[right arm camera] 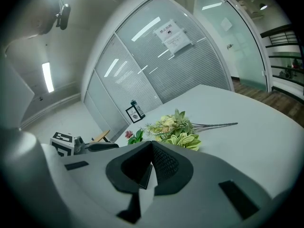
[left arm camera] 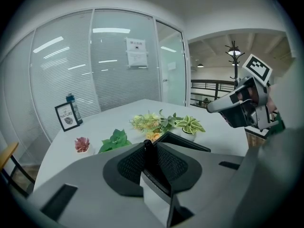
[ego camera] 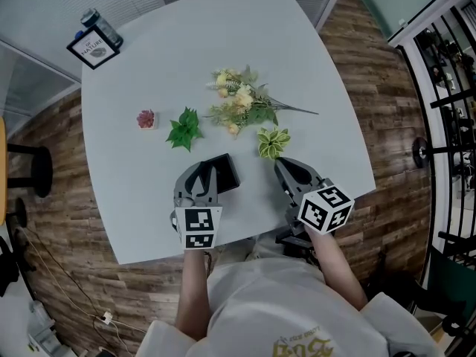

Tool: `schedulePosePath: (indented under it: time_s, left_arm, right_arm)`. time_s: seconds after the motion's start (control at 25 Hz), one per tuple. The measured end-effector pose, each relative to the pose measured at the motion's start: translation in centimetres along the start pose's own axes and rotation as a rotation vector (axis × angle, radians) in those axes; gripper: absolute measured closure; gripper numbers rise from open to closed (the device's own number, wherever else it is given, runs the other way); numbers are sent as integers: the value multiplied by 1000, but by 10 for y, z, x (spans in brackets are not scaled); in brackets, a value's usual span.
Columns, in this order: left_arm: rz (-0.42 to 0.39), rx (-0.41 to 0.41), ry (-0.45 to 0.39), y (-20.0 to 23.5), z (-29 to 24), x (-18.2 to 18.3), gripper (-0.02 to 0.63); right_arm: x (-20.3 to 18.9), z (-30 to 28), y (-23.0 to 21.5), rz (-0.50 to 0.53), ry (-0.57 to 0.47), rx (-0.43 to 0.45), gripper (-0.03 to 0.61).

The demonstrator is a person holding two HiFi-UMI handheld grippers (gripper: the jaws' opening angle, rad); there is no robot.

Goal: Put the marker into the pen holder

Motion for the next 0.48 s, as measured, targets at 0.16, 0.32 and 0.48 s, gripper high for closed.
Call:
schedulePosePath:
  time_s: [0.16,0.32,0.48]
  left_arm:
    - [-6,6,15,-1,1,-1,537]
    - [-6,24,18,4,4,-1,520]
    - [1,30,23,9,6,-3,512]
  right_arm:
    - [3,5,1,-2,-12,2,561]
    - [5,8,1,-4,-21,3,561]
    - [7,11,3,-3,-28,3,561]
Point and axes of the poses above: the fingertips, and each gripper's own axes: z backward along the fingers, y to its left, x out of its top, the point moved 2 cm from there along z, backward along the fingers, and after that the axes turned 8 degrees about -x, right-handed, at the moved point
